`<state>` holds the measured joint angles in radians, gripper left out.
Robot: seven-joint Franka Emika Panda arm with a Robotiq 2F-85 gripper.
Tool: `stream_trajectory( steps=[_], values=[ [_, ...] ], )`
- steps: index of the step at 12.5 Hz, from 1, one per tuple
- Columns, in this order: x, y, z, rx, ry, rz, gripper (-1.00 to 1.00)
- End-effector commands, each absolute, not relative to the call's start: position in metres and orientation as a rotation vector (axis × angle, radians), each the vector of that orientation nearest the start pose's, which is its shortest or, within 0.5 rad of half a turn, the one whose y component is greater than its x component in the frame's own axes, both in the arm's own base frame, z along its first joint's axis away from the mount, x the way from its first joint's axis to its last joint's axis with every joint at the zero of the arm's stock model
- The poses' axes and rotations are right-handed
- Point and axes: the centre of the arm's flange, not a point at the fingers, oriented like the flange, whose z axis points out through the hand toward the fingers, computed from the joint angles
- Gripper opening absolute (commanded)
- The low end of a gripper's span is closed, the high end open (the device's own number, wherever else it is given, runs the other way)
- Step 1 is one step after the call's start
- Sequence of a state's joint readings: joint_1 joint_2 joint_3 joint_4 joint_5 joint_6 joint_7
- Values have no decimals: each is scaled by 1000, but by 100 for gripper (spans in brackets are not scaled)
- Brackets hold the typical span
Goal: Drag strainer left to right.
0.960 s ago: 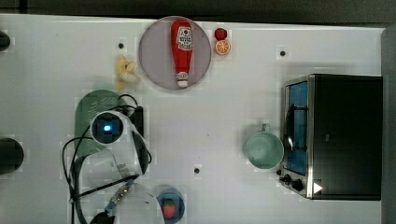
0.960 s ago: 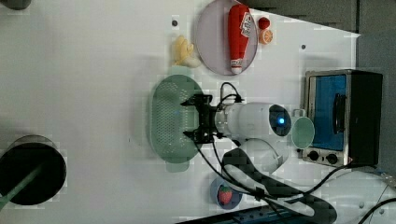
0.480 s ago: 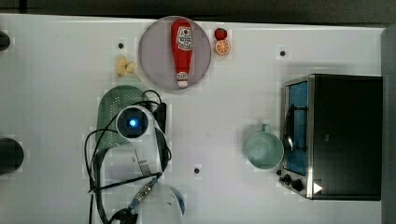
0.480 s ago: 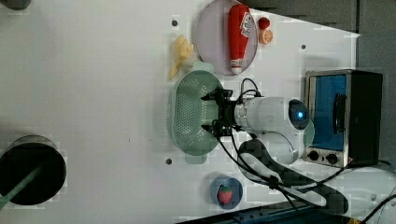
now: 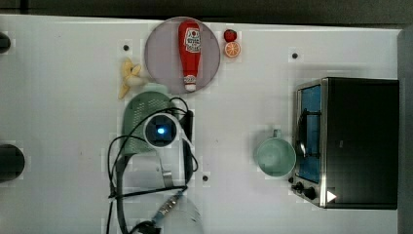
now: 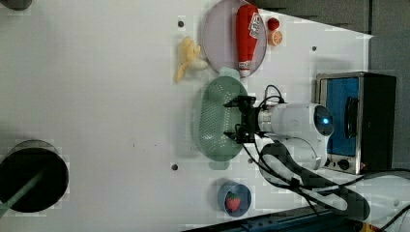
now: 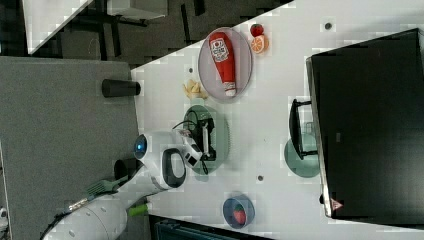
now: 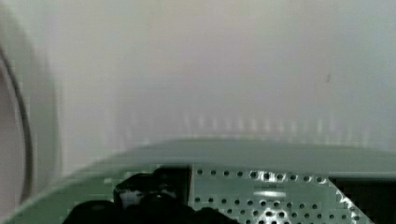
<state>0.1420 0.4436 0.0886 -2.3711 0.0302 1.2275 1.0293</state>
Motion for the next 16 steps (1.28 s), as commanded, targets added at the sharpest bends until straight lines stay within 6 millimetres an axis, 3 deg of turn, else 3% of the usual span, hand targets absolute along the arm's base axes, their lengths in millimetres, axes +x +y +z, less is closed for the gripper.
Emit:
stream_trajectory(
  steps=[1,12,14,16],
  values=[
    [486,66,142,-2209,2247,42,100],
    [481,-71,146,-2275,2285,-61,100],
    [480,-86,148,-2277,2292,-74,100],
    [484,-87,153,-2286,2273,-89,100]
  ],
)
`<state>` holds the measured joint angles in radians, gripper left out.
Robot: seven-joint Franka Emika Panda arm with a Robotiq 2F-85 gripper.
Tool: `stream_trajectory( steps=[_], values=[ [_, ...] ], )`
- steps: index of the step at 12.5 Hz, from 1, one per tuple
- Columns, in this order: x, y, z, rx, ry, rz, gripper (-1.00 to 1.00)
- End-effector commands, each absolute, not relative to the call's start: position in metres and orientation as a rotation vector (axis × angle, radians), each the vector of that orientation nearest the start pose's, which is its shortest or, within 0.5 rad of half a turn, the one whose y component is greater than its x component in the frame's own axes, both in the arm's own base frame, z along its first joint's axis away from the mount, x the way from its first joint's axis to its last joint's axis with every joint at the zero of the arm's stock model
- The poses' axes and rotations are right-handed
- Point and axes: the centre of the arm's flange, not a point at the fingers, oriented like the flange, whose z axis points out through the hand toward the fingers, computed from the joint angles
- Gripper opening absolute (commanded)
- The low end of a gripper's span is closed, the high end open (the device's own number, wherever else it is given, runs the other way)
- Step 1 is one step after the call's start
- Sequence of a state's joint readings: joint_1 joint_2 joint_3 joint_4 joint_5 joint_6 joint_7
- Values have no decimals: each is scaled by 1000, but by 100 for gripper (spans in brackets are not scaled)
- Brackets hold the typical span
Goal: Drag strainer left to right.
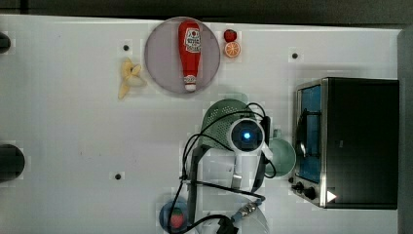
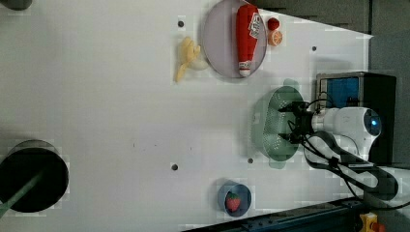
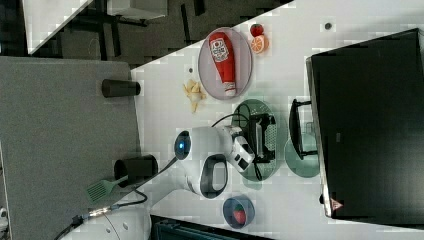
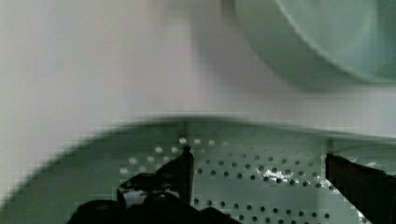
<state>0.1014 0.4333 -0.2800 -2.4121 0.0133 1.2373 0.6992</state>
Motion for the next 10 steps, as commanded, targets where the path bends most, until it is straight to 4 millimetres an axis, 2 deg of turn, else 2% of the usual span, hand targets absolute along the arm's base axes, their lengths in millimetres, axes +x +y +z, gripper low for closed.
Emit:
stream_trajectory(
  steps=[1,3,5,8,10],
  values=[
    [488,-82,159,-2326,2218,-94,100],
    [497,-56,186,-2451,2020,-92,100],
    [503,-40,231,-2576,1814,-75,100],
    [503,-32,318,-2702,1617,38,100],
    [499,-33,393,-2778,1460,97,100]
  ],
)
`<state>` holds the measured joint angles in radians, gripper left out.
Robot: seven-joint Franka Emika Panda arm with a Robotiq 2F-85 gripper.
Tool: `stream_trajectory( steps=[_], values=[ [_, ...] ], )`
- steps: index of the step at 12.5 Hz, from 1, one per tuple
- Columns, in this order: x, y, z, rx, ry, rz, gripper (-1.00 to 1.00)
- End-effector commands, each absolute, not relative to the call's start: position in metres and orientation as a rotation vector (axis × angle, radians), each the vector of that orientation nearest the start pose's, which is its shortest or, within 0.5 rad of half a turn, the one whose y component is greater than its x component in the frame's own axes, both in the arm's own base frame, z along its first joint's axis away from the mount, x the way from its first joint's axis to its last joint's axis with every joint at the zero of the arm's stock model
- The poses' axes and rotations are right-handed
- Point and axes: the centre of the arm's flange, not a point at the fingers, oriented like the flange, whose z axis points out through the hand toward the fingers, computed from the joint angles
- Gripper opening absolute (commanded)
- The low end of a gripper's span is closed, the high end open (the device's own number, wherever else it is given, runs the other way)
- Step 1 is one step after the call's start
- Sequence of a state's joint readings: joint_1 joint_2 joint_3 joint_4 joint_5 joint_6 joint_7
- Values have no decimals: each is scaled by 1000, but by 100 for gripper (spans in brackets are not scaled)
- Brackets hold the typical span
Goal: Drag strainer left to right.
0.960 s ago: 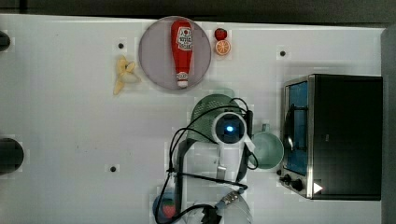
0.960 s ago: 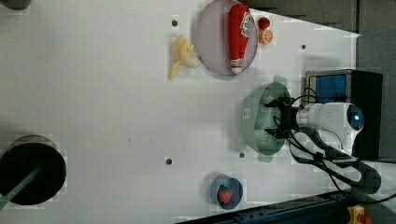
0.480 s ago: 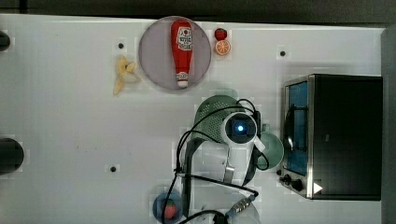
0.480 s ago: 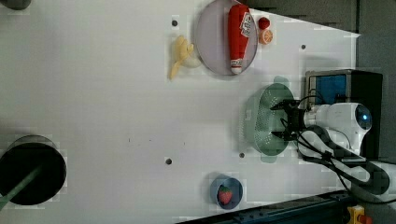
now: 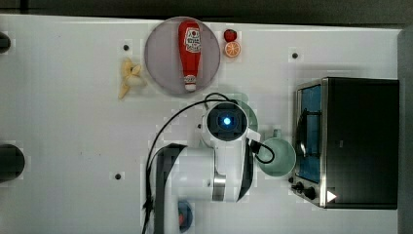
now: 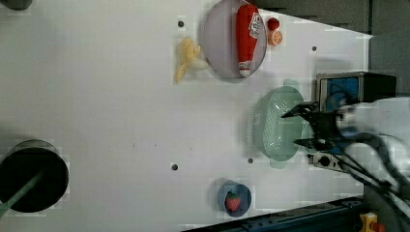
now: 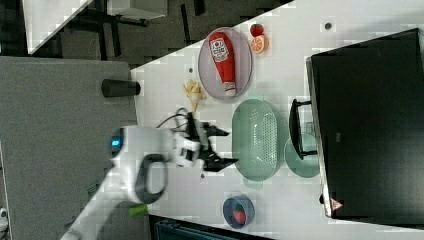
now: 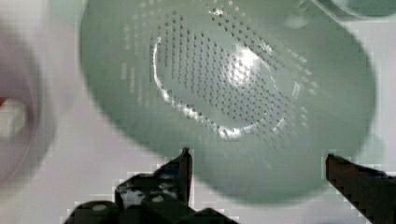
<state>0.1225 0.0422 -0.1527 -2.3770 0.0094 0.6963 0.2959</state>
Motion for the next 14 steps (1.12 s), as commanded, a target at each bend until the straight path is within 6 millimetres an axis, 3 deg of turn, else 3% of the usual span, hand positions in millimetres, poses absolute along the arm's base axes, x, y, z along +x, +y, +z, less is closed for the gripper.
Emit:
stream_trajectory(
  steps=[1,4,7,9,14],
  values=[
    [496,-35,432,-2811,1364,92,100],
    [475,-39,532,-2823,1287,73,100],
    [451,-46,591,-2857,1289,76,100],
    [449,-50,600,-2886,1297,26,100],
    [450,-48,597,-2894,1293,37,100]
  ],
)
